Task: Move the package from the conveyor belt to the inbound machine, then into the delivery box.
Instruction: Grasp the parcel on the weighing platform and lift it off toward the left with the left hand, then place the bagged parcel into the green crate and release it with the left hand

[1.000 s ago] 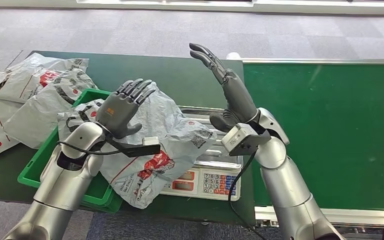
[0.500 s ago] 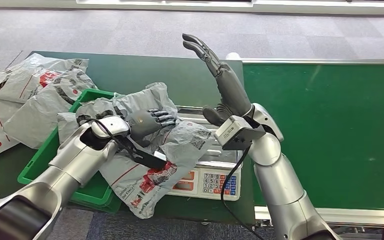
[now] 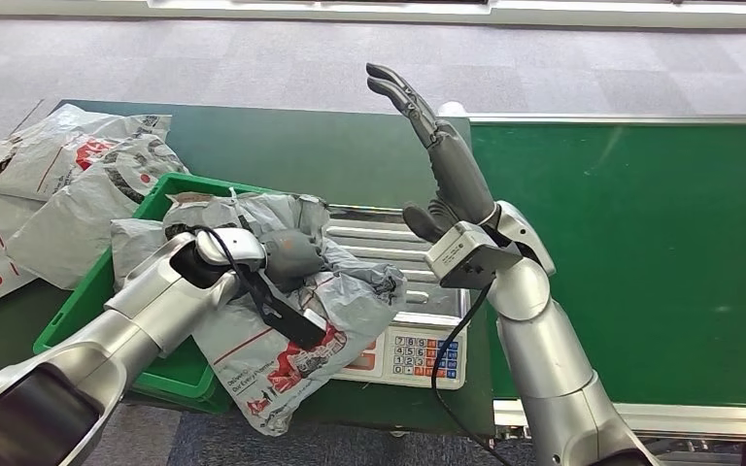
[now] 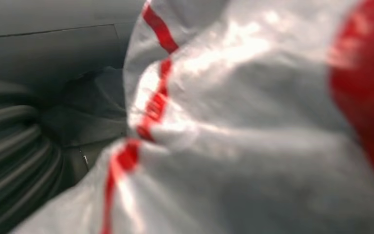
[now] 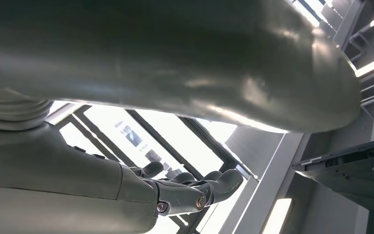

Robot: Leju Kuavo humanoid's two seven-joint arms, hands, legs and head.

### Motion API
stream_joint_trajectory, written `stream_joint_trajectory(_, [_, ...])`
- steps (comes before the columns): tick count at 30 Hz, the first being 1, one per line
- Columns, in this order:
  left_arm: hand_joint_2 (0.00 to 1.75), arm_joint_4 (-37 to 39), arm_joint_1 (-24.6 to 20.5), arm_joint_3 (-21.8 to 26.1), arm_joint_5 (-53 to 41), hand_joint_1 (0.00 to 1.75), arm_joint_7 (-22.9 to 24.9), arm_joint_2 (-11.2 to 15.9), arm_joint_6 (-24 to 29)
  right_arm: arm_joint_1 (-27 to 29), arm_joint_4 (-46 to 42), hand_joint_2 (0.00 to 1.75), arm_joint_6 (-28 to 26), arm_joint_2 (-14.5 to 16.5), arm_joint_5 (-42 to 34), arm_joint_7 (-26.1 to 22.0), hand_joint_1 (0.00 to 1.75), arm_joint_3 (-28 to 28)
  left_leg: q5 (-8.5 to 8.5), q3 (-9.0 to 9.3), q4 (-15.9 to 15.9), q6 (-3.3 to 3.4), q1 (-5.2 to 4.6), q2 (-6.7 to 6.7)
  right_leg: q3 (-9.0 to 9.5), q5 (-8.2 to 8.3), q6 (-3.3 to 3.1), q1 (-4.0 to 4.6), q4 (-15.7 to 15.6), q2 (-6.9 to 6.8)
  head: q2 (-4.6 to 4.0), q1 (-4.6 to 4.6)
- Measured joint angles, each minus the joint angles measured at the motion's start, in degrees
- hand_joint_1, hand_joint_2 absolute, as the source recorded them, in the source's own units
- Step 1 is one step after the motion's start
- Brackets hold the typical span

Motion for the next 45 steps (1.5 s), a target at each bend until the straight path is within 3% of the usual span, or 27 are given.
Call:
stream_joint_trajectory(6, [1.75,0.4,-0.4,-2.7,0.8,1.75,0.6,-0.2,1.2,0.0,0.0,0.0,0.0,0.0,0.0,0.0,0.0,-0.3,0.0,0.03,0.0,0.0,0.01,0.0,0.01,0.0,0.0,0.03,0.0,0.0,0.0,0.0])
stream_joint_trajectory(10, [1.75,0.1,-0.5,-3.5,3.7,1.75,5.0,-0.1,9.6,0.3,0.0,0.0,-0.1,-0.1,0.2,0.1,0.0,-0.9,0.03,0.02,0.0,-0.02,0.01,-0.02,0.0,0.0,0.0,0.03,0.0,-0.01,0.0,-0.01])
stream_joint_trajectory(12, [1.75,-1.6,-0.7,-3.3,2.8,1.75,12.3,1.0,19.1,1.2,-0.2,0.0,-0.3,-0.3,0.6,0.0,0.0,-1.4,0.05,0.0,0.0,-0.02,0.02,-0.02,-0.01,0.01,-0.01,0.05,0.0,-0.01,0.0,-0.01])
stream_joint_trajectory(14, [1.75,-5.6,-1.4,-1.7,-3.2,1.75,23.1,2.9,28.7,3.0,-1.0,0.0,-0.7,-0.5,1.3,-0.3,0.0,-2.2,0.06,-0.04,0.0,-0.02,0.03,-0.04,-0.01,0.01,-0.01,0.06,0.0,-0.03,0.0,0.0])
stream_joint_trajectory(16, [1.75,-10.8,-1.9,2.1,-12.5,1.75,31.9,4.8,32.1,4.9,-2.0,0.0,-1.0,-0.7,1.9,-0.7,0.0,-2.9,0.05,-0.06,0.0,-0.02,0.03,-0.03,-0.03,0.01,-0.01,0.05,0.0,-0.01,0.0,0.0])
stream_joint_trajectory(18, [1.75,-15.7,-1.9,7.8,-19.1,1.75,36.0,6.1,30.7,6.3,-2.8,0.0,-1.1,-0.9,2.5,-1.0,0.0,-3.5,0.03,-0.08,0.0,-0.03,0.03,0.01,-0.08,0.0,-0.01,0.05,0.0,0.03,0.0,0.0])
stream_joint_trajectory(22, [1.75,-20.4,-2.5,15.8,-20.9,1.75,40.2,7.4,28.7,7.6,-4.3,0.0,-1.5,-1.0,3.1,-0.8,0.0,-4.1,0.03,-0.1,0.0,-0.03,0.03,-0.01,-0.12,-0.03,-0.04,0.06,0.0,0.0,0.0,0.0])
stream_joint_trajectory(29, [1.75,-21.1,-3.8,18.7,-21.0,1.75,44.6,8.2,27.4,7.9,-5.8,0.0,-1.7,-0.9,3.6,-0.3,0.0,-4.3,0.04,-0.11,0.0,-0.02,0.03,-0.03,-0.08,-0.02,-0.04,0.05,0.0,-0.01,0.0,0.0])
stream_joint_trajectory(33, [1.75,-20.0,-4.2,18.8,-21.0,1.75,45.8,9.0,23.0,7.9,-5.9,0.0,-1.4,-0.7,3.6,-0.2,0.0,-4.3,0.03,-0.11,0.0,-0.02,0.02,-0.03,-0.08,-0.01,-0.04,0.05,0.0,-0.01,0.0,0.0])
stream_joint_trajectory(34, [1.75,-18.8,-4.3,18.8,-21.0,1.42,45.5,9.1,21.3,7.8,-5.9,0.0,-1.2,-0.6,3.6,-0.2,0.0,-4.3,0.03,-0.1,0.0,-0.03,0.02,-0.03,-0.08,-0.02,-0.04,0.05,0.0,-0.01,0.0,0.0])
stream_joint_trajectory(36, [1.75,-15.1,-4.4,18.6,-21.0,0.55,43.8,9.0,18.9,7.3,-5.8,0.0,-0.9,-0.3,3.6,-0.2,0.0,-4.3,0.04,-0.09,0.0,-0.03,0.03,-0.02,-0.1,-0.02,-0.04,0.05,0.0,0.01,0.0,0.0])
stream_joint_trajectory(37, [1.31,-12.4,-4.4,18.6,-21.0,0.11,42.6,8.8,18.2,6.9,-5.8,0.0,-0.8,-0.1,3.6,-0.2,0.0,-4.3,0.04,-0.09,0.0,-0.03,0.03,-0.02,-0.1,-0.02,-0.05,0.06,0.0,0.02,0.0,0.0])
stream_joint_trajectory(38, [0.87,-9.6,-4.3,18.5,-21.0,0.0,41.5,8.5,17.8,6.6,-5.7,0.0,-0.7,0.0,3.5,-0.3,0.0,-4.3,0.04,-0.08,0.0,-0.04,0.03,-0.01,-0.11,-0.02,-0.05,0.06,0.0,0.03,0.0,0.0])
stream_joint_trajectory(40, [0.0,-3.8,-3.9,18.5,-21.0,0.0,40.1,7.7,16.8,6.1,-5.5,0.0,-0.7,0.2,3.4,-0.5,0.0,-4.3,0.05,-0.08,0.0,-0.04,0.04,-0.01,-0.1,-0.02,-0.05,0.06,0.0,0.03,0.0,0.0])
stream_joint_trajectory(45, [0.0,6.0,-1.8,18.4,-21.0,0.0,41.4,5.8,15.0,5.7,-4.8,0.0,-0.6,0.4,3.3,-0.6,0.0,-4.3,0.04,-0.13,0.0,-0.04,0.03,-0.02,-0.12,-0.02,-0.05,0.05,0.0,0.01,0.0,0.0])
